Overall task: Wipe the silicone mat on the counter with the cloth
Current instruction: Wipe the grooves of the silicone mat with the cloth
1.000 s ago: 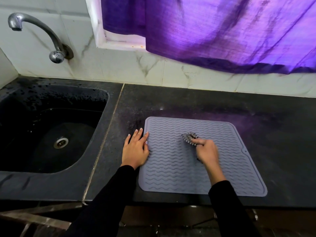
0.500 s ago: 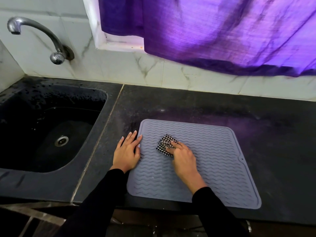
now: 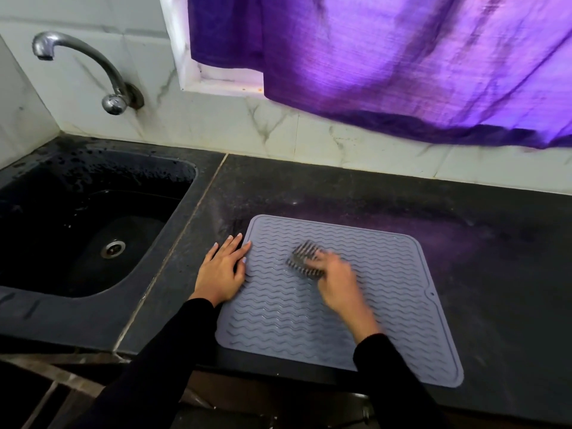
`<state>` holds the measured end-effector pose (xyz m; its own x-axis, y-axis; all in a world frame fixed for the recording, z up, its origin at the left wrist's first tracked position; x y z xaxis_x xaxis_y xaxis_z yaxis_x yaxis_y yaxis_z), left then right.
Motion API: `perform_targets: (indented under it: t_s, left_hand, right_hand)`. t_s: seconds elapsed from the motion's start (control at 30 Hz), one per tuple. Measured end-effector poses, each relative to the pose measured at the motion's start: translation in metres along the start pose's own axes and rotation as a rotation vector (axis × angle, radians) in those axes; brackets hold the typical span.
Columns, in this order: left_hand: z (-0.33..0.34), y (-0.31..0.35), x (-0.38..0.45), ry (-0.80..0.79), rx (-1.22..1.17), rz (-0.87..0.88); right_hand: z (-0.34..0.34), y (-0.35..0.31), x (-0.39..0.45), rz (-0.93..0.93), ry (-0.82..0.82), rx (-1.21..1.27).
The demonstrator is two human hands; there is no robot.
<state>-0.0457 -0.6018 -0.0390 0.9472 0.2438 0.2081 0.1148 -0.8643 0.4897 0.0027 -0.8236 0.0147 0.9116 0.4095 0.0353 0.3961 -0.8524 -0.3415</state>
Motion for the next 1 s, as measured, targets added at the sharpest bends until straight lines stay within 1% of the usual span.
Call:
perform_targets:
  t_s: [0.07, 0.13, 0.23, 0.33, 0.37, 0.43, 0.5, 0.53, 0.6, 0.67, 0.73, 0.8, 0.9, 1.0]
  left_hand:
    - [0.0, 0.001, 0.001, -0.002, 0.001, 0.002]
    - [0.001, 0.0, 0.001, -0.008, 0.0, -0.001]
    - [0.002, 0.001, 0.0, -0.015, 0.007, -0.007]
    - [0.003, 0.002, 0.0, -0.025, 0.004, -0.027]
    - [0.004, 0.003, -0.001, -0.028, 0.007, -0.032]
    - [0.005, 0.005, -0.001, -0.037, 0.022, -0.029]
    - [0.005, 0.006, -0.001, -0.054, 0.058, -0.02]
    - [0.003, 0.008, 0.001, -0.053, 0.084, -0.014]
    - [-0.002, 0.016, 0.009, -0.013, 0.131, 0.012]
    - [-0.006, 0.024, 0.021, 0.015, 0.149, 0.043]
    - [-0.002, 0.029, 0.033, -0.013, 0.139, 0.08]
    - [0.007, 0.024, 0.044, -0.083, 0.123, 0.073]
    - [0.018, 0.009, 0.058, -0.166, 0.119, 0.009]
    - [0.022, 0.003, 0.059, -0.135, 0.075, 0.02]
  right_hand:
    - [0.011, -0.003, -0.01, -0.064, -0.011, -0.166]
    - [0.009, 0.005, -0.015, -0.051, 0.003, -0.245]
    - [-0.001, 0.026, -0.021, 0.003, 0.008, -0.325]
    - [-0.008, 0.045, -0.029, 0.097, -0.005, -0.337]
    - [-0.011, 0.053, -0.029, 0.158, -0.002, -0.299]
    - [-0.024, 0.072, -0.026, 0.341, 0.038, -0.116]
    - [-0.041, 0.089, -0.019, 0.507, 0.135, 0.097]
    - [-0.046, 0.09, -0.016, 0.533, 0.179, 0.163]
    - [-0.05, 0.077, -0.009, 0.457, 0.211, 0.174]
    - [-0.037, 0.056, -0.005, 0.309, 0.165, 0.118]
    - [-0.013, 0.04, -0.01, 0.196, 0.08, 0.003]
    - [0.003, 0.033, -0.015, 0.114, 0.075, -0.133]
    - [0.006, 0.034, -0.018, 0.097, 0.1, -0.168]
    - [0.006, 0.039, -0.018, 0.114, 0.106, -0.153]
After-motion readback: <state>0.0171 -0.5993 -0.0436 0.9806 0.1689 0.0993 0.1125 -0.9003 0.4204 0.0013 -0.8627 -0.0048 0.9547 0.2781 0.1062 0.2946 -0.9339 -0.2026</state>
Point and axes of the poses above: each hand's wrist, its own x-axis towards the middle knuckle, its own z-axis out of the palm, y = z × x, the point moved 7 cm from there along x, towards the middle knuckle, and after that the axes turned 9 degrees about -x, right-handed, at the moved point
